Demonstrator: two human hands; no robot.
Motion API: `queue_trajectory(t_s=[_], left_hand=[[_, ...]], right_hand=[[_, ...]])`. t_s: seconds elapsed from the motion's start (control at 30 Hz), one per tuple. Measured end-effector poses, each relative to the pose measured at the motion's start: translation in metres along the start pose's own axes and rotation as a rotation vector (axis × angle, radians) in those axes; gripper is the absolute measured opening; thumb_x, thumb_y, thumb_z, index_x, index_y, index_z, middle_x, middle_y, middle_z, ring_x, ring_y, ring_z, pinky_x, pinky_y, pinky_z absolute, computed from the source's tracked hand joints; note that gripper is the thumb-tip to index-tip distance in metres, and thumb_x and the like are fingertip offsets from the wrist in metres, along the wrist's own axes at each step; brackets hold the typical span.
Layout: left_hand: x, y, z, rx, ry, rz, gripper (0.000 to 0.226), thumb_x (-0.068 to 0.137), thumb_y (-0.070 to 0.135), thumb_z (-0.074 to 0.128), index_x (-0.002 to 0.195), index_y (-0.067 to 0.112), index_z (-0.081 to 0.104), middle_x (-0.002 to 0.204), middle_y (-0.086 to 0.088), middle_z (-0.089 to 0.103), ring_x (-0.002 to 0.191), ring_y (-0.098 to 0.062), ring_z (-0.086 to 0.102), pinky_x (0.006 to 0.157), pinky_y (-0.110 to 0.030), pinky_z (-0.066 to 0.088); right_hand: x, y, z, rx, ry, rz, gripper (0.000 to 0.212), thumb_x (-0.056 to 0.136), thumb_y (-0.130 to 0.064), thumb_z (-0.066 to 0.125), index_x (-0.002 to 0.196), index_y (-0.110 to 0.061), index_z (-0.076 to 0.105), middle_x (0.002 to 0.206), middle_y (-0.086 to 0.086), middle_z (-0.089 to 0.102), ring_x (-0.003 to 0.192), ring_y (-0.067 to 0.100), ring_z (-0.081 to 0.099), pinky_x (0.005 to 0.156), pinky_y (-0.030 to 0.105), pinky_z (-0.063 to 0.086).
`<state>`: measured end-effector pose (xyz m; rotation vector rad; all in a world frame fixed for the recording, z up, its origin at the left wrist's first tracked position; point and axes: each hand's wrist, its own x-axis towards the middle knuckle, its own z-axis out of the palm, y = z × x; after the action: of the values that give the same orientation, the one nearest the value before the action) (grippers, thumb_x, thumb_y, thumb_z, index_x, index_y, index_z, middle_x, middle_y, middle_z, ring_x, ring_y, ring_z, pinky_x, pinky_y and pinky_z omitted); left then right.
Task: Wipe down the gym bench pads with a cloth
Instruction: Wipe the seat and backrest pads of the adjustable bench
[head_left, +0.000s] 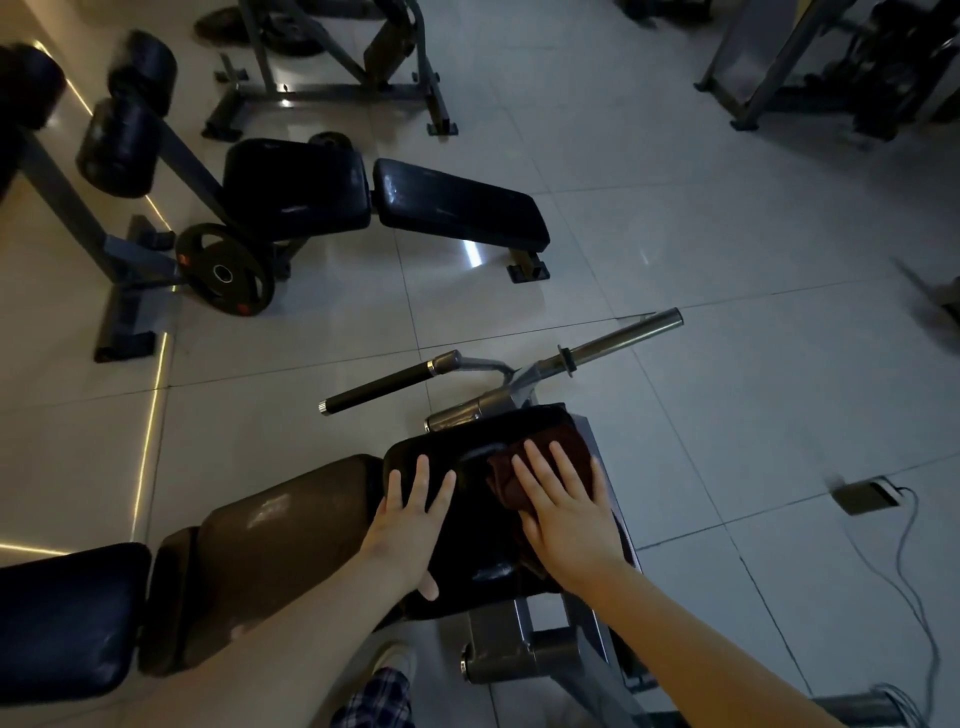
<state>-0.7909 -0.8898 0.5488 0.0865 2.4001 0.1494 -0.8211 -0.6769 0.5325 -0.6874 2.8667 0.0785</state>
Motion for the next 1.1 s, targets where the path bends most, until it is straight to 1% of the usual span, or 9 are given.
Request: queue_trajectory(t_s=[0.1, 0.23, 0.3, 0.4, 0.5, 0.63, 0.7, 0.87, 1.1], left_hand=[[0.000, 0.000, 0.000, 0.004, -0.008, -0.003, 0.133, 0.072, 0.030, 0.083, 0.147, 0.023, -0.027, 0.150, -0.013, -0.040, 0.143, -0.043, -0.020, 0.120, -0.047, 0.012], [0.001, 0.000, 0.000, 0.008, -0.021, -0.010, 0.137, 0.069, 0.031, 0.085, 0.147, 0.024, -0.027, 0.151, -0.013, -0.039, 0.143, -0.043, -0.020, 0.119, -0.048, 0.013], [0.002, 0.001, -0.001, 0.010, -0.025, -0.020, 0.137, 0.069, 0.031, 0.085, 0.147, 0.024, -0.027, 0.151, -0.012, -0.039, 0.143, -0.042, -0.020, 0.119, -0.048, 0.013], [0.002, 0.001, -0.003, 0.005, -0.031, -0.020, 0.135, 0.071, 0.030, 0.084, 0.147, 0.025, -0.028, 0.151, -0.012, -0.039, 0.143, -0.042, -0.020, 0.119, -0.047, 0.014], [0.000, 0.001, -0.002, -0.011, -0.034, -0.015, 0.135, 0.071, 0.029, 0.084, 0.146, 0.026, -0.028, 0.150, -0.010, -0.040, 0.143, -0.041, -0.021, 0.119, -0.046, 0.016], [-0.001, 0.001, -0.002, -0.054, -0.032, -0.019, 0.134, 0.071, 0.025, 0.084, 0.147, 0.028, -0.027, 0.149, -0.008, -0.042, 0.143, -0.039, -0.022, 0.120, -0.046, 0.017], [0.000, 0.001, -0.002, -0.053, -0.032, -0.025, 0.135, 0.071, 0.027, 0.084, 0.146, 0.028, -0.028, 0.149, -0.008, -0.042, 0.143, -0.039, -0.022, 0.119, -0.046, 0.018], [-0.001, 0.000, -0.001, -0.052, -0.023, -0.019, 0.135, 0.071, 0.029, 0.084, 0.147, 0.027, -0.028, 0.150, -0.009, -0.041, 0.143, -0.040, -0.021, 0.119, -0.046, 0.019], [-0.001, 0.003, -0.002, -0.028, -0.030, -0.035, 0.135, 0.071, 0.027, 0.083, 0.146, 0.023, -0.028, 0.149, -0.013, -0.041, 0.142, -0.043, -0.021, 0.120, -0.048, 0.012]], right_hand=[[0.036, -0.006, -0.010, -0.003, 0.014, 0.019, 0.060, 0.092, -0.045, 0.028, 0.149, -0.025, 0.030, 0.157, 0.002, 0.030, 0.146, 0.026, 0.022, 0.111, 0.058, 0.013], [0.082, -0.017, -0.028, 0.014, -0.006, 0.013, 0.058, 0.101, -0.044, 0.021, 0.154, -0.027, 0.004, 0.163, -0.002, -0.003, 0.148, 0.023, -0.013, 0.116, 0.057, -0.010], [0.089, -0.018, -0.029, 0.007, -0.005, 0.009, 0.058, 0.102, -0.043, 0.019, 0.155, -0.026, 0.003, 0.163, -0.002, -0.005, 0.147, 0.023, -0.017, 0.114, 0.056, -0.012], [0.078, -0.014, -0.021, 0.014, 0.030, -0.030, 0.063, 0.095, -0.044, 0.014, 0.153, -0.022, 0.022, 0.162, 0.002, 0.014, 0.149, 0.026, 0.001, 0.115, 0.057, -0.004], [0.053, -0.007, -0.013, -0.013, 0.060, -0.057, 0.063, 0.090, -0.041, 0.023, 0.146, -0.017, 0.039, 0.154, 0.005, 0.036, 0.144, 0.030, 0.026, 0.113, 0.055, 0.012], [0.011, 0.002, -0.004, -0.051, 0.045, -0.118, 0.063, 0.086, -0.039, 0.030, 0.142, -0.016, 0.045, 0.149, 0.005, 0.043, 0.139, 0.028, 0.036, 0.113, 0.053, 0.021], [-0.013, 0.007, 0.005, -0.060, 0.071, -0.146, 0.063, 0.085, -0.038, 0.034, 0.143, -0.017, 0.042, 0.150, 0.004, 0.042, 0.140, 0.027, 0.033, 0.117, 0.052, 0.020], [-0.055, 0.011, 0.017, -0.077, 0.107, -0.209, 0.065, 0.086, -0.039, 0.034, 0.147, -0.019, 0.031, 0.153, 0.003, 0.035, 0.142, 0.026, 0.023, 0.111, 0.049, 0.012], [-0.020, -0.010, 0.010, -0.040, 0.073, -0.109, 0.061, 0.093, -0.046, 0.030, 0.149, -0.020, 0.031, 0.154, 0.004, 0.034, 0.143, 0.026, 0.022, 0.114, 0.051, 0.009]])
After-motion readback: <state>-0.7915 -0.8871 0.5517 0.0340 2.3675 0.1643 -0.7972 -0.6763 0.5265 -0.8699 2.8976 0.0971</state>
